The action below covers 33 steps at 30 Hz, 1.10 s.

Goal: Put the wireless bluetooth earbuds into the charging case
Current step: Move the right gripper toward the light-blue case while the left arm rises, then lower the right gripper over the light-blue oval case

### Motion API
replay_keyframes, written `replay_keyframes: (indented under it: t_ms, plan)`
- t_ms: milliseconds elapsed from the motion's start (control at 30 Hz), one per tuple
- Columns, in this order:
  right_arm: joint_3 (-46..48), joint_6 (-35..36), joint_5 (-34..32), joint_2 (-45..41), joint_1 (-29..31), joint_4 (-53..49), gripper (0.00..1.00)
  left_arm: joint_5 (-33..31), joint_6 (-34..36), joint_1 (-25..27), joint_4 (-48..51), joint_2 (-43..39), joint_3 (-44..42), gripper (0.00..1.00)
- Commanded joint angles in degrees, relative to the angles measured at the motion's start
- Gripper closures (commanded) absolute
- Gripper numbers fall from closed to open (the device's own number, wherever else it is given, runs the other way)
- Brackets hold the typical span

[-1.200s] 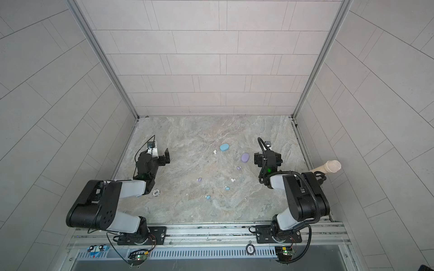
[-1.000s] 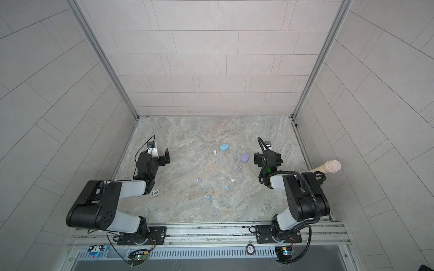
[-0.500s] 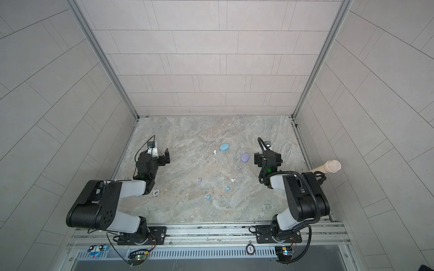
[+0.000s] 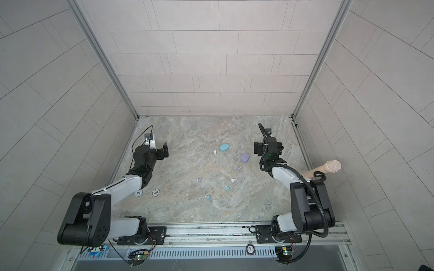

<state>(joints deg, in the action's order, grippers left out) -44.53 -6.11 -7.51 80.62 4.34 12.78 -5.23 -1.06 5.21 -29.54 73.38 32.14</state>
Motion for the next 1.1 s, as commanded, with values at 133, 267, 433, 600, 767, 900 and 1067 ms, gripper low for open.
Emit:
replay_keyframes:
  t_ms: [133,267,433,600,767,900,1067]
  plan:
    - [-19.4,-7.3,6.1,8.2,10.8,-32.5,0.00,0.7,-6.7,5.3,21.6,-7.6,4.2,0.00]
    - [-32.4,-12.7,4.7,16.7,17.5,-43.0,0.00,4.0,-11.6,7.3,24.0,-9.9,2.8,0.00]
    - [-43.0,-18.9,6.1,26.3,20.7,-48.0,0.01,9.1,-14.2,8.3,23.6,-12.9,1.1,0.00]
    - [-53.3,-20.7,5.3,36.6,22.1,-52.9,0.03,9.6,-13.0,8.3,24.8,-14.3,1.0,0.00]
    - [-62.8,-20.7,1.1,44.2,23.2,-57.9,0.03,10.5,-13.2,8.3,24.2,-14.6,1.0,0.00]
    - [-66.7,-21.3,-1.4,47.7,23.5,-60.0,0.03,10.8,-13.4,8.2,24.2,-14.6,0.8,0.00]
    - [-68.5,-21.6,-3.1,50.4,23.5,-61.1,0.03,10.6,-13.3,8.4,24.4,-14.7,0.8,0.00]
